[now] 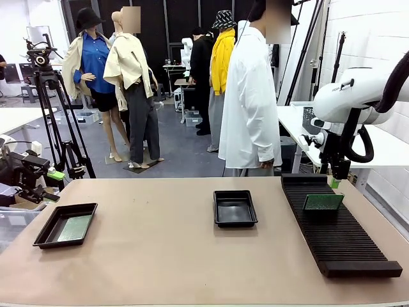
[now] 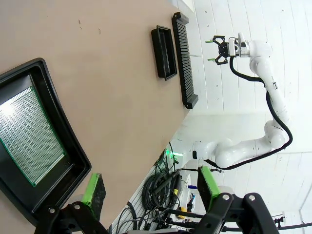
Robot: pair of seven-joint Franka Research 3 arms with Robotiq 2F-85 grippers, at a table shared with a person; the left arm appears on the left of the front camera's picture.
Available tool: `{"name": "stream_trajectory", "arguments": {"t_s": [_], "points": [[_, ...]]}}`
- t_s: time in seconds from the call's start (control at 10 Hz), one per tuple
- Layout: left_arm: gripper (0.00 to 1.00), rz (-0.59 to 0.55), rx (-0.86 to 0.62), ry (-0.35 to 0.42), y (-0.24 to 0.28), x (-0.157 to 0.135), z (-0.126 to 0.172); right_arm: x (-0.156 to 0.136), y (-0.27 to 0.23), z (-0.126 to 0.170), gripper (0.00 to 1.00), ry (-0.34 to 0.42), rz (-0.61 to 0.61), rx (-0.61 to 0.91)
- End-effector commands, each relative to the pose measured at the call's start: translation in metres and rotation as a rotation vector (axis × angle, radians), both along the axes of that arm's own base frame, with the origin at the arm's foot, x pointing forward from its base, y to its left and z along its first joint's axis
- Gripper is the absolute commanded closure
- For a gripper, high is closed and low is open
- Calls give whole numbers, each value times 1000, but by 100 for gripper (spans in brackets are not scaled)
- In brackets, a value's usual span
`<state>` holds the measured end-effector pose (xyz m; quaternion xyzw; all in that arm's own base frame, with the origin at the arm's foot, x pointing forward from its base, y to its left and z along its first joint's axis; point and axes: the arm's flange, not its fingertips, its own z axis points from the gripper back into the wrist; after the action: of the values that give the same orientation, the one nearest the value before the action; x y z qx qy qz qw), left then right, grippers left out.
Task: Inspect and transfer BCBs to ESD trays.
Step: Pick up the Blank PCB from the PCB Rack and place it in the right ESD tray.
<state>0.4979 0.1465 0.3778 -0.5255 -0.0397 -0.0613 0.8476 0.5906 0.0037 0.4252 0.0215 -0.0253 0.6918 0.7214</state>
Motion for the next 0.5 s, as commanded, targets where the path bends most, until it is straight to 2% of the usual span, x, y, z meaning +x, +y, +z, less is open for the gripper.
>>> {"name": "stream_trajectory", "arguments": {"t_s": [0.0, 0.2, 0.4], "points": [[0, 7, 3, 4, 0, -1, 2, 3, -1, -7, 0, -5, 23, 13], [0, 7, 3, 4, 0, -1, 2, 0, 3, -18, 0, -16, 31, 27], [0, 7, 3, 4, 0, -1, 2, 3, 2, -29, 0, 6, 15, 33]]}}
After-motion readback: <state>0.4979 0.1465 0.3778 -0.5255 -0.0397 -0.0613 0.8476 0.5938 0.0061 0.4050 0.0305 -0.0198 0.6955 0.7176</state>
